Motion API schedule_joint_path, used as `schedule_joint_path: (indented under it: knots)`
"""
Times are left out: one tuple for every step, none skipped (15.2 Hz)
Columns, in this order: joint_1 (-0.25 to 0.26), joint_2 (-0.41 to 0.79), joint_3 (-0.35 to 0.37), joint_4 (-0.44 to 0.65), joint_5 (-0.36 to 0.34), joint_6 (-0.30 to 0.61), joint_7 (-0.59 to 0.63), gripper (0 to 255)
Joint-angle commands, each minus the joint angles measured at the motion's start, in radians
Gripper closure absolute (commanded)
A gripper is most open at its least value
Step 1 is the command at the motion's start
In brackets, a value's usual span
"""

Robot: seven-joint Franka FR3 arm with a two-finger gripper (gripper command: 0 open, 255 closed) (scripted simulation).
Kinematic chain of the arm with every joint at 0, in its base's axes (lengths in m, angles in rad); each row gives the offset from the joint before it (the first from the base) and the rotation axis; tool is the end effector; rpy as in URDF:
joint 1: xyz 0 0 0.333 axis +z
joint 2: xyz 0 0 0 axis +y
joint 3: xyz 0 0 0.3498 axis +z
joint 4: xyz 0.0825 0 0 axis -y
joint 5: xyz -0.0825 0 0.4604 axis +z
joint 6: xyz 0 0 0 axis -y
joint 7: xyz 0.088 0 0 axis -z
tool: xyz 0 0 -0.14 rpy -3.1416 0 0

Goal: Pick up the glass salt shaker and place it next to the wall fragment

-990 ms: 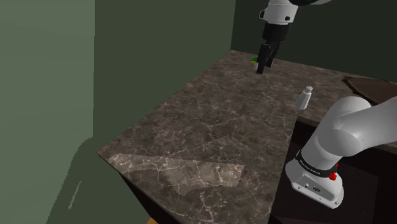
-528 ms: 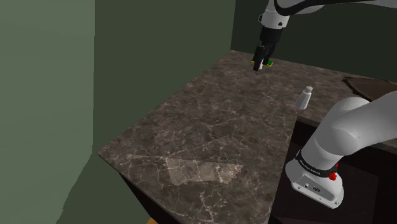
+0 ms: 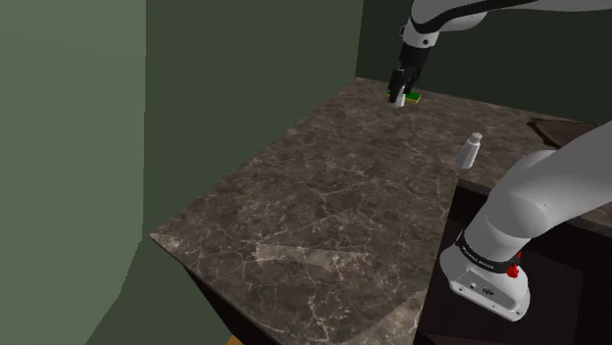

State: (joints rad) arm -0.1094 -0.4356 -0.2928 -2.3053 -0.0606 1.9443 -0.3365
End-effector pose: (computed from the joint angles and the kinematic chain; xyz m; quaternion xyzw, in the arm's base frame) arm 0.4488 -0.2038 0.4854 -0.9990 0.0114 -0.0391 0.0201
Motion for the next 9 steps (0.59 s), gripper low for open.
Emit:
schedule_joint_path:
  knots:
    - [-0.012, 0.041, -0.03, 0.022, -0.002, 0.034, -0.026, 0]
    - [-0.016, 0.068, -0.045, 0.038, 0.0, 0.052, -0.039, 0]
    - [-0.019, 0.095, -0.06, 0.054, 0.004, 0.07, -0.052, 0]
    - [-0.023, 0.123, -0.075, 0.072, 0.01, 0.087, -0.066, 0]
    - [-0.026, 0.152, -0.09, 0.09, 0.017, 0.104, -0.08, 0]
    - [-0.029, 0.181, -0.104, 0.11, 0.025, 0.119, -0.094, 0]
    - [-0.032, 0.21, -0.119, 0.13, 0.036, 0.134, -0.11, 0]
    - [-0.036, 0.24, -0.133, 0.151, 0.047, 0.148, -0.126, 0]
    - [-0.039, 0.27, -0.146, 0.174, 0.061, 0.161, -0.142, 0]
